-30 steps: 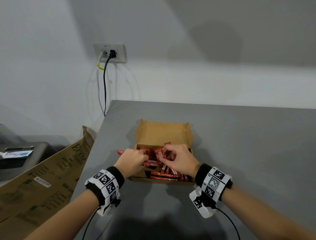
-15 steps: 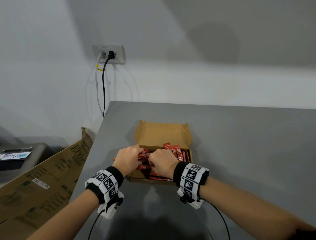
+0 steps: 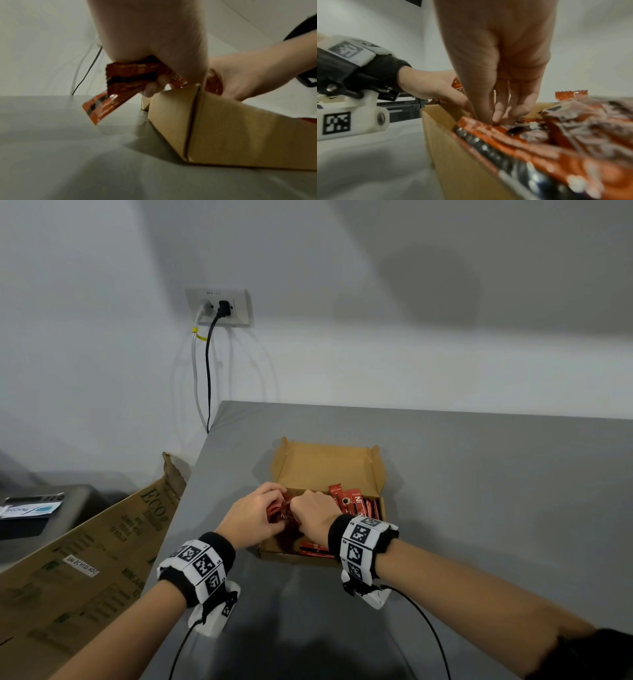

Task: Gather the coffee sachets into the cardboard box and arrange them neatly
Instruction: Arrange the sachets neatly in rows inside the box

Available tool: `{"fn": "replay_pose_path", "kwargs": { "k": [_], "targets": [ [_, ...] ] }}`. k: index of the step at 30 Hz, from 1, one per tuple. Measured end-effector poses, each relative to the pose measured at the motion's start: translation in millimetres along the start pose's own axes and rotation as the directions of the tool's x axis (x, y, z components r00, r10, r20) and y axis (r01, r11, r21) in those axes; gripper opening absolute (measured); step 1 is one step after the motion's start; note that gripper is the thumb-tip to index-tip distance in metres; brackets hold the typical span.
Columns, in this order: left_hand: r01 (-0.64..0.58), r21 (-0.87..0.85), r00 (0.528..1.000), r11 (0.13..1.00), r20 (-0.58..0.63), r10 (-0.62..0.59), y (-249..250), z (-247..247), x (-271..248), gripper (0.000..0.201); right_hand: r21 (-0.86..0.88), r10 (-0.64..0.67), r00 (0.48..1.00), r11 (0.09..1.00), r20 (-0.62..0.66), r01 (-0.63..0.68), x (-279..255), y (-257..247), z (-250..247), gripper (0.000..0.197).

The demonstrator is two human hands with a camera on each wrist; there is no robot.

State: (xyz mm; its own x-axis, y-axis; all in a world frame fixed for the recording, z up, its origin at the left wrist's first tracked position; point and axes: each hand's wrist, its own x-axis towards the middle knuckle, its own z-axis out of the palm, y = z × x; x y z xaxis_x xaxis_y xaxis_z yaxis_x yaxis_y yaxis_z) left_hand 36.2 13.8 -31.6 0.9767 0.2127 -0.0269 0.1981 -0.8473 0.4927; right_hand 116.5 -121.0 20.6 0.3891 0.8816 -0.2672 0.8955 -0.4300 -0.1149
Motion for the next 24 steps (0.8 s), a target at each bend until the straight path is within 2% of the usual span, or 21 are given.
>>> {"fn": "replay_pose_path", "kwargs": {
  "k": [2,5,8,11,15,24],
  "targets": [
    [-0.007,0.015,0.999,1.0,0.04,0.007,-0.7,-1.2,0.6,0.037,0.009,0.018,1.0,1.0,-0.026,-0.018,-0.3,2.5,1.3,0.02],
    [-0.009,0.056,1.0,0.998,0.013,0.008,1.2,-0.2,1.0,0.047,0.104,0.03,0.999,0.994,-0.044,-0.026,-1.1,5.9,4.4,0.018],
    [0.036,0.127,0.999,0.991,0.005,-0.037,6.9,2.4,2.8,0.04,0.16,0.06,0.998,0.986,-0.028,-0.055,-2.0,8.2,5.8,0.015],
    [0.074,0.153,0.997,0.985,-0.021,-0.072,10.5,5.1,2.7,0.033,0.111,0.08,0.997,0.991,-0.016,-0.077,-4.1,9.8,7.1,0.019],
    [0.105,0.164,0.994,0.981,-0.043,-0.099,13.2,7.0,1.5,0.035,0.03,0.063,0.998,0.998,-0.015,-0.063,-6.2,12.9,8.8,0.019],
    [0.103,0.188,0.994,0.977,-0.046,-0.096,15.7,7.7,0.0,0.035,0.002,0.043,0.999,0.999,-0.02,-0.043,-2.7,13.7,13.3,0.019]
  ]
}}
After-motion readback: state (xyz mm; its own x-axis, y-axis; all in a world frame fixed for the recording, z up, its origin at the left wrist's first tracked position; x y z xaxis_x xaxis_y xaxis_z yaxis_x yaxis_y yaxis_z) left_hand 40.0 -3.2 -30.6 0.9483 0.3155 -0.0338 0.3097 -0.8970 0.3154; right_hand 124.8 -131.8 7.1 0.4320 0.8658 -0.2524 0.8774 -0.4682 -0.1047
